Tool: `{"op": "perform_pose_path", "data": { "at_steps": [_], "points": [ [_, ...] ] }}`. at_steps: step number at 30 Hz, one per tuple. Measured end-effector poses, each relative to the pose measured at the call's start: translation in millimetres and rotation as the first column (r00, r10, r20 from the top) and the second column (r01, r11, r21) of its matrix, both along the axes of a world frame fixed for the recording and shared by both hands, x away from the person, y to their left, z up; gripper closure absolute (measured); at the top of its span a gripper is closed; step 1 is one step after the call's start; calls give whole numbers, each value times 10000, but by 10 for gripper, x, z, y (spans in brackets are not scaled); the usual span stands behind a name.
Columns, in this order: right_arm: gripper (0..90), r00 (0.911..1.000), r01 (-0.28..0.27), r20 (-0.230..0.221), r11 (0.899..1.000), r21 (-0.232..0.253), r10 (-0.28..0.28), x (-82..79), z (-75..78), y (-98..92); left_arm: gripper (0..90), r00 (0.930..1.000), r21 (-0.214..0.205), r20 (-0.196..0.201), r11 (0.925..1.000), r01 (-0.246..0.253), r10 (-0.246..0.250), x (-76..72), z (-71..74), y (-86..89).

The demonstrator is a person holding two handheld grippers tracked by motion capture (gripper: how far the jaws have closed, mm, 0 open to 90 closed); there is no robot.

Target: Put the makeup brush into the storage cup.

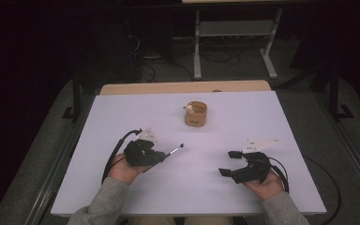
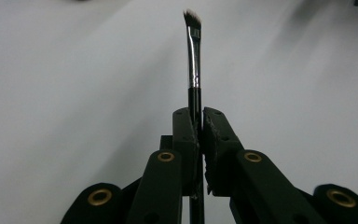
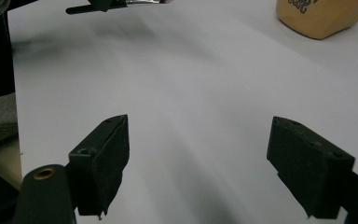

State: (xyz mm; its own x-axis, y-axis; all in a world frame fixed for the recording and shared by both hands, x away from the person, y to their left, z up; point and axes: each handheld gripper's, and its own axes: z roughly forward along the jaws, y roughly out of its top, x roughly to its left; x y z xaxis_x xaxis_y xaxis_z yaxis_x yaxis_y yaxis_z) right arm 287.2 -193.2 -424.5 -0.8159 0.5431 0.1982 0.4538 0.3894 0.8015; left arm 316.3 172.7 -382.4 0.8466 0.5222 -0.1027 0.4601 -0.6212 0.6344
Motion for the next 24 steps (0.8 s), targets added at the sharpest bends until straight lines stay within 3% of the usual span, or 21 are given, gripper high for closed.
{"op": "perform_pose_path", "data": {
  "at_steps": [11,24],
  "points": [
    [203,9994,-333,-122,9992,203,335,56,78,16,840,9990,-446,80,9980,449,-446,-62,64,48],
    [212,9938,-1108,86,9935,262,1106,185,411,87,840,9940,-1025,330,9889,1072,-1043,-67,161,54]
  ]
}}
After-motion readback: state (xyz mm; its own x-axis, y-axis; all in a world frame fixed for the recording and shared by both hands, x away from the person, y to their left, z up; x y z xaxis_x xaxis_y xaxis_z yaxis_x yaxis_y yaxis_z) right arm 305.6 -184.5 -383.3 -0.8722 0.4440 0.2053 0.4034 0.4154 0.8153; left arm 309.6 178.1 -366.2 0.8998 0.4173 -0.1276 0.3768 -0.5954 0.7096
